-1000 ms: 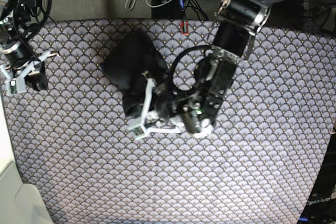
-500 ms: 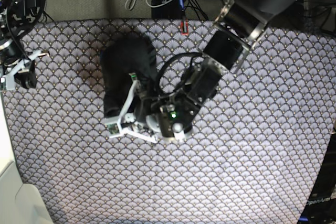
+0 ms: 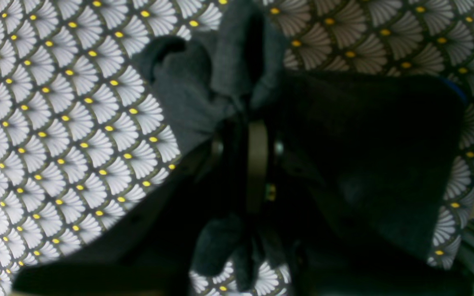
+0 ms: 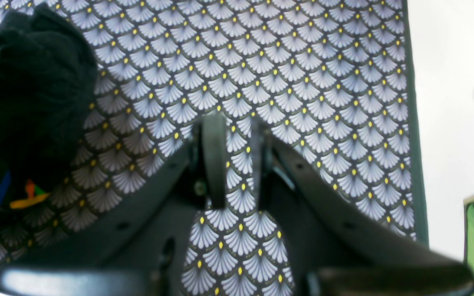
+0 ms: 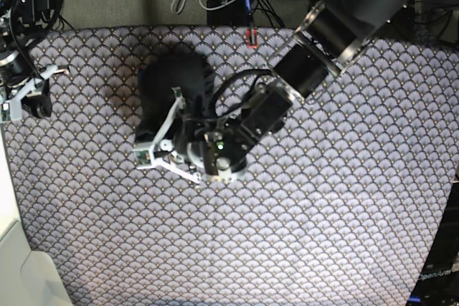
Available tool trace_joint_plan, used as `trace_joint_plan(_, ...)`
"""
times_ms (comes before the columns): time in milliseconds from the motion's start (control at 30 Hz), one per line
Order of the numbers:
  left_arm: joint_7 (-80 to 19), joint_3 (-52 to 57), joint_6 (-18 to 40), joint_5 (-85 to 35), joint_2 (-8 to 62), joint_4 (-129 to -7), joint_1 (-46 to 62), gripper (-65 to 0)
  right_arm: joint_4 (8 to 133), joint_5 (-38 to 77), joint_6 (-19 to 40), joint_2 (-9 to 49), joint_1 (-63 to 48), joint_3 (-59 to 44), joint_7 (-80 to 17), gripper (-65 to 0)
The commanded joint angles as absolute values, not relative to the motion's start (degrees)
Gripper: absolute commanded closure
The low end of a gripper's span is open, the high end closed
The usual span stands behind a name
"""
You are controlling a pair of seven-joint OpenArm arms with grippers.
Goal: Fold the T-shirt properly
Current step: 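Press and straighten the bundle with the left gripper, then release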
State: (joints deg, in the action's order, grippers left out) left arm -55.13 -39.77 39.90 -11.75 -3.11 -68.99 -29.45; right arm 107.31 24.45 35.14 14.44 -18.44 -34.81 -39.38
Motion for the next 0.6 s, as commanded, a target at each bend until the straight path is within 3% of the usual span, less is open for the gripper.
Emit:
trace_joint_plan(0, -54.64, -39.43, 40.0, -10.51, -3.65, -69.85, -31.16, -0.1, 108.18, 25.19, 35.56, 15.34, -18.15, -35.12, -37.93, -8.9)
trace_joint_plan(233, -54.64, -39.87, 40.0, 0.22, -4.09, -70.37, -30.81, -0.1, 108.18, 25.19, 35.56, 15.25, -18.24, -35.12, -37.93, -8.9)
trace_joint_plan(567, -51.74, -39.87, 40.0, 1.36, -4.26, -70.55, -31.08, -0.1, 108.26, 25.27, 35.56, 13.58, -18.77, -35.91, -37.93, -8.9)
